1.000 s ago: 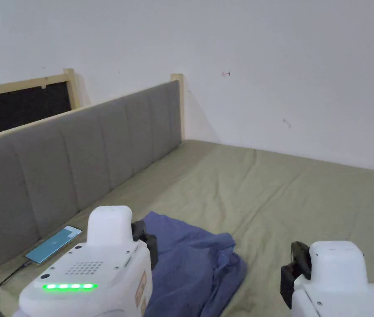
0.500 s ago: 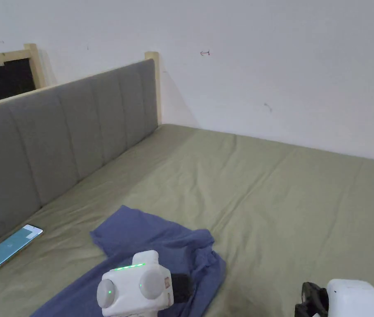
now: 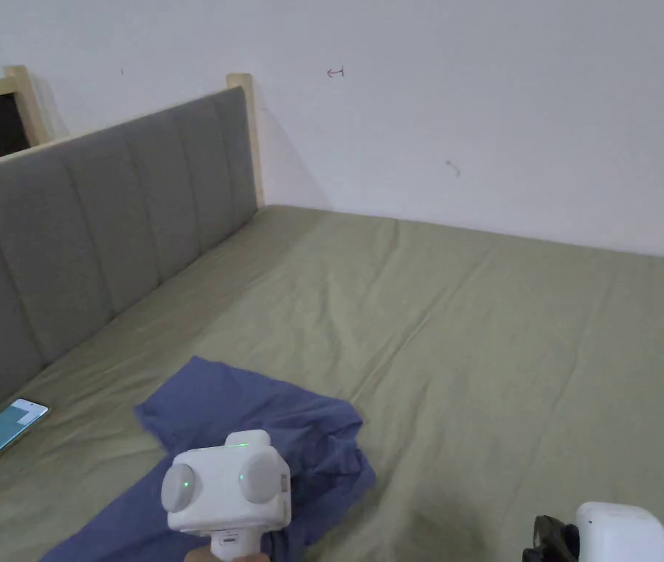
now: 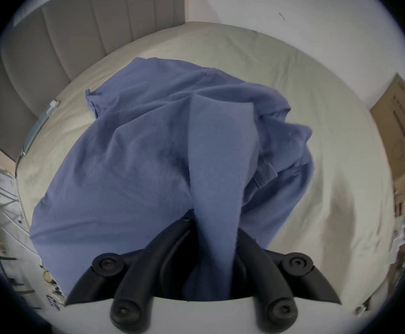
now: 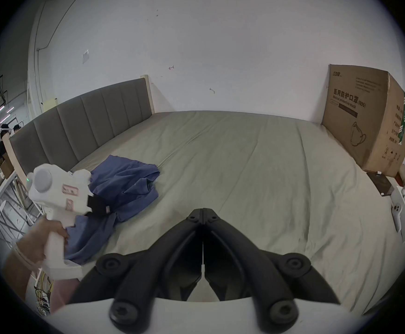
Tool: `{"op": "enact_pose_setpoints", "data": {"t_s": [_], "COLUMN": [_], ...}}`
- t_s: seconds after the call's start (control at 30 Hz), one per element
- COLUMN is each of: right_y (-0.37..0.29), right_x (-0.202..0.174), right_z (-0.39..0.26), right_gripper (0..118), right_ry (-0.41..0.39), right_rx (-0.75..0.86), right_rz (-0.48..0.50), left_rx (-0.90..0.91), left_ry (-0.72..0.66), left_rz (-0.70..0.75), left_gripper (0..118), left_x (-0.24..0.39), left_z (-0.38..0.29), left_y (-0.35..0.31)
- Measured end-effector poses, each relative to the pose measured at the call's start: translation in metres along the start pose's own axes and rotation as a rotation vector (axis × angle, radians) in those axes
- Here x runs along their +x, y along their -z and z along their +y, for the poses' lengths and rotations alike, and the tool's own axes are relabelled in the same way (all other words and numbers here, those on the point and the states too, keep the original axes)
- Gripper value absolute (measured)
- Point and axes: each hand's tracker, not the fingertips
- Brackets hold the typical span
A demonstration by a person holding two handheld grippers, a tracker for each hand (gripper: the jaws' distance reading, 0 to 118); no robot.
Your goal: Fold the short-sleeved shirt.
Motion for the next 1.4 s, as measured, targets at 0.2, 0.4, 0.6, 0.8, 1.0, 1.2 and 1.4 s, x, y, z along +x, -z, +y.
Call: {"op": "enact_pose_setpoints", "data": {"t_s": [0.2,0.4,0.6,0.8,1.0,1.2,1.4], "right_y": [-0.021,-0.065,-0.121,-0.146,-0.135,-0.116,-0.096], "right_x": [0.043,0.095,0.156,0.204,0.216,0.201,0.181], "right_z": [0.015,0.031,0.032,0.003,-0.024,-0.026,-0.030], "right_gripper": [0,0,0,0,0,0,0], "right_ry": [0.117,0.158,0.221,0.325,0.340,0.326,0.300], "right_rx": [0.054,0.153,0.223,0.181,0.093,0.060,0.019], "right_rz": [-0.063,-0.214,-0.403,-0.508,-0.504,-0.423,-0.352], "left_rx": [0.142,0.195,0.043,-0.251,-0.379,-0.085,-0.160], "left_ry": [0.031,0.167,0.427,0.619,0.592,0.618,0.480], "left_rz": [-0.221,-0.620,-0.874,-0.829,-0.798,-0.725,-0.566], "left_gripper": [5,5,5,7,114,100,0], "left_x": [0.051,0.200,0.344,0.396,0.382,0.335,0.257], "left_z": [0.033,0.041,-0.054,-0.178,-0.194,-0.132,-0.120], "left_y": [-0.067,-0.125,-0.136,-0.070,-0.048,-0.100,-0.062]}}
